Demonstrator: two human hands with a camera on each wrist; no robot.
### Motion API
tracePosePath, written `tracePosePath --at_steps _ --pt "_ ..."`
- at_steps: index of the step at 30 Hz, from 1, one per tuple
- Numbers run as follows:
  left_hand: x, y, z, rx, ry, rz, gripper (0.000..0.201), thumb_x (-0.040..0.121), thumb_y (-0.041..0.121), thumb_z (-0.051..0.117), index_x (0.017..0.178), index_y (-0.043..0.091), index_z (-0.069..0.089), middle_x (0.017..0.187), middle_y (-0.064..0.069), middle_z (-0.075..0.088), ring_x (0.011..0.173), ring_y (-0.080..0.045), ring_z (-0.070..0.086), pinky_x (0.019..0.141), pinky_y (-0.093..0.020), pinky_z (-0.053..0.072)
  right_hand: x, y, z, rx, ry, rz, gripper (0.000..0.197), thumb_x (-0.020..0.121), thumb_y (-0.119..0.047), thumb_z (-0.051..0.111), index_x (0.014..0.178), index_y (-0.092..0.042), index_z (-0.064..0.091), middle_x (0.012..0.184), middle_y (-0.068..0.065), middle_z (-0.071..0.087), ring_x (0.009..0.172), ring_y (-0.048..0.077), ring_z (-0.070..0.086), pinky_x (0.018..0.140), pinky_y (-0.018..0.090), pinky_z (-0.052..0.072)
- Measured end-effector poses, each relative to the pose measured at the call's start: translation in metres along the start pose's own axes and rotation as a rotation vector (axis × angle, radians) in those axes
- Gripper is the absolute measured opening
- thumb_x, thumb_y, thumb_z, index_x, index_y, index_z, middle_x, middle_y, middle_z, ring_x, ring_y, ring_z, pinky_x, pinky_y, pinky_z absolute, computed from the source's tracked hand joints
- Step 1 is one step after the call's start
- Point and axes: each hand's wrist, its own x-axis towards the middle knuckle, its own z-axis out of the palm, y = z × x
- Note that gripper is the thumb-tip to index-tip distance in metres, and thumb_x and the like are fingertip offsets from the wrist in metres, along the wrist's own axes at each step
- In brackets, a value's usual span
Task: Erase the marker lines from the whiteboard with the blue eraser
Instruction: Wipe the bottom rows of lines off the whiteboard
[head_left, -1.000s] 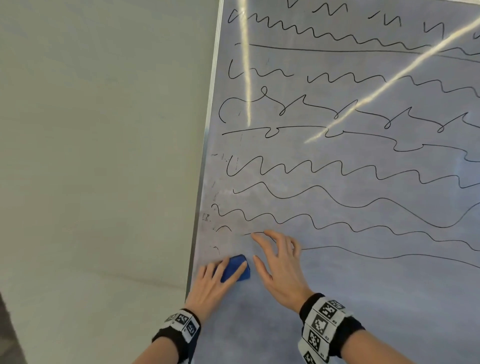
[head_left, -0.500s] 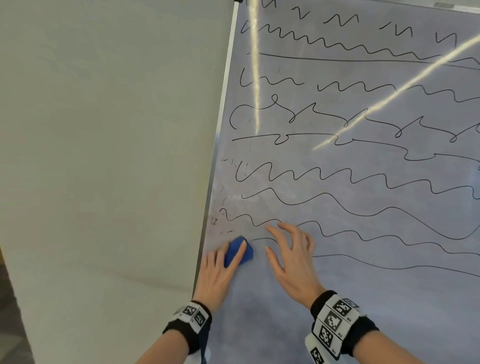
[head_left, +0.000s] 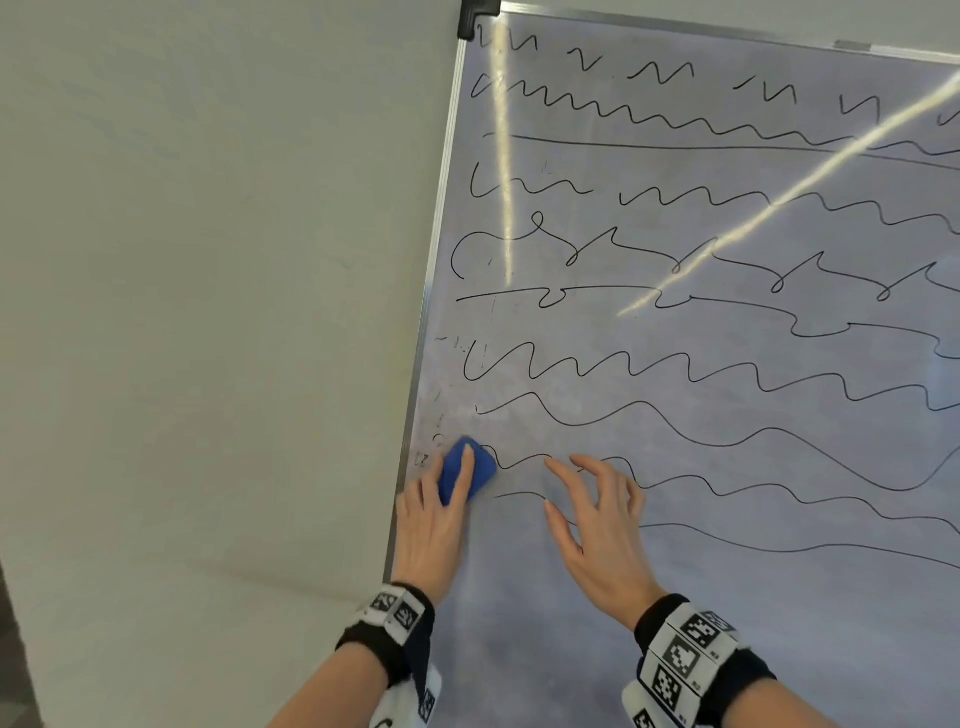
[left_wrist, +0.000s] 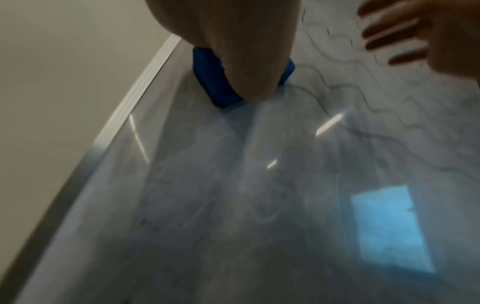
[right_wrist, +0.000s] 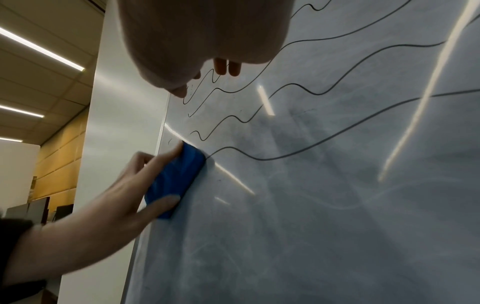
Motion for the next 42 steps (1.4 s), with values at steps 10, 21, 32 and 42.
tracePosePath --at_steps 10,21,32,42 --pt "0.035 -0.016 -0.016 -0.029 0.058 -0.139 0.097 0.062 -0.004 0.070 0.147 0.010 0.026 0.129 -0.029 0.044 0.089 -0.038 0.047 0.075 -0.046 0.044 -0.005 0.013 -0.008 -0.013 0.013 0.037 0.042 0.093 -0.041 0.037 0.133 -0.032 0.042 0.127 -0.001 0.039 0.111 0.018 0.044 0.104 0.040 0.021" --pt "0.009 -0.011 -0.005 0.104 0.024 0.167 0.101 0.057 -0.012 0.049 0.149 0.017 0.020 0.124 -0.022 0.047 0.083 -0.033 0.047 0.069 -0.040 0.044 -0.006 0.014 -0.015 -0.017 0.026 0.026 0.041 0.093 -0.040 0.038 0.132 -0.031 0.044 0.126 -0.001 0.039 0.111 0.018 0.046 0.103 0.036 0.019" --pt "0.008 0.004 -0.001 0.145 -0.010 0.363 0.098 0.053 -0.013 0.045 0.145 0.020 0.033 0.128 -0.021 0.052 0.090 -0.032 0.044 0.069 -0.038 0.047 -0.011 0.014 -0.014 -0.041 0.015 0.027 0.042 0.093 -0.040 0.038 0.132 -0.027 0.046 0.126 0.001 0.040 0.112 0.018 0.046 0.102 0.038 0.021" --pt "0.009 0.026 0.001 0.034 -0.030 0.187 0.110 0.048 -0.014 0.064 0.147 0.016 0.026 0.126 -0.022 0.047 0.084 -0.034 0.050 0.069 -0.042 0.047 -0.009 0.015 -0.019 -0.030 0.024 0.043 0.042 0.093 -0.041 0.037 0.133 -0.030 0.044 0.127 0.000 0.040 0.112 0.019 0.046 0.102 0.037 0.021"
